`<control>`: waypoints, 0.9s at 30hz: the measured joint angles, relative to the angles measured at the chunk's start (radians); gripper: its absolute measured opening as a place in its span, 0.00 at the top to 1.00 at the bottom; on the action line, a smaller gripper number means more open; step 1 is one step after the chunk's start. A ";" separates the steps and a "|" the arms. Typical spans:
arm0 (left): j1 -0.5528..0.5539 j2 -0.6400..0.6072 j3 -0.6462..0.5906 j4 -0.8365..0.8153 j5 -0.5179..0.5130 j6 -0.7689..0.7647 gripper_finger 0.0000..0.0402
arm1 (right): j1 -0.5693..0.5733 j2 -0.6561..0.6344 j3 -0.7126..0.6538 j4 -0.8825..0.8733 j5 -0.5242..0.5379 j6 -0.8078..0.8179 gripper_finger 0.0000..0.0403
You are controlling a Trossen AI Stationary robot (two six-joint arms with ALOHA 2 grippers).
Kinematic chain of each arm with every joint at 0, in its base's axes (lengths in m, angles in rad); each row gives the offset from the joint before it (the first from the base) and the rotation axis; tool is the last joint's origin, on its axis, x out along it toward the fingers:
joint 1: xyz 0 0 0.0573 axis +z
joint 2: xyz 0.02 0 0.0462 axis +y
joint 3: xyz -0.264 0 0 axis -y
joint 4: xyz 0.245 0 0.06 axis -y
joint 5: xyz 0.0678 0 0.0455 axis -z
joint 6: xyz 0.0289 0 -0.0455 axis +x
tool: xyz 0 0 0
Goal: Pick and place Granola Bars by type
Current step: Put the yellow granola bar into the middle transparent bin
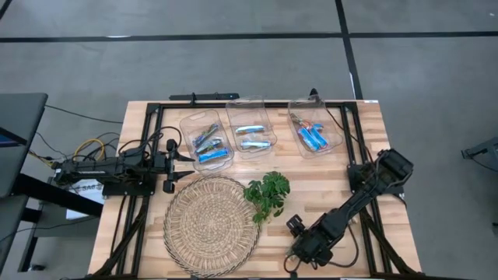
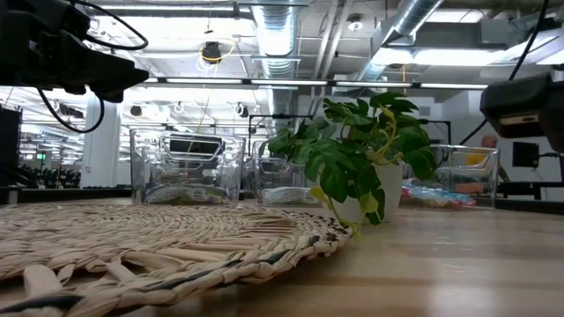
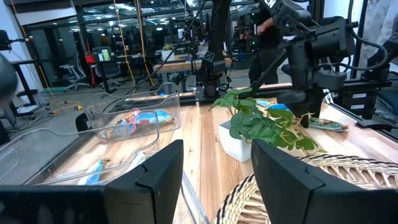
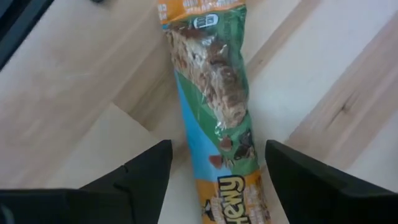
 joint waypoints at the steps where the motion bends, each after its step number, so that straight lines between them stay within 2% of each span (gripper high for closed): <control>1: 0.000 0.000 0.000 0.000 0.000 0.000 0.54 | 0.003 0.004 0.000 0.002 -0.002 0.000 0.37; 6: 0.000 0.000 0.000 0.000 0.000 0.000 0.54 | 0.002 0.008 0.002 0.002 0.013 0.009 0.43; 17: 0.000 0.000 0.000 0.000 0.000 0.000 0.54 | 0.005 0.010 0.002 0.010 0.033 0.026 0.80; 20: 0.000 0.000 0.000 0.000 0.000 0.000 0.54 | 0.004 0.010 0.001 0.024 0.034 0.026 0.84; 27: 0.000 0.000 0.000 0.000 0.000 0.000 0.54 | -0.008 0.000 -0.003 0.183 0.073 0.059 0.84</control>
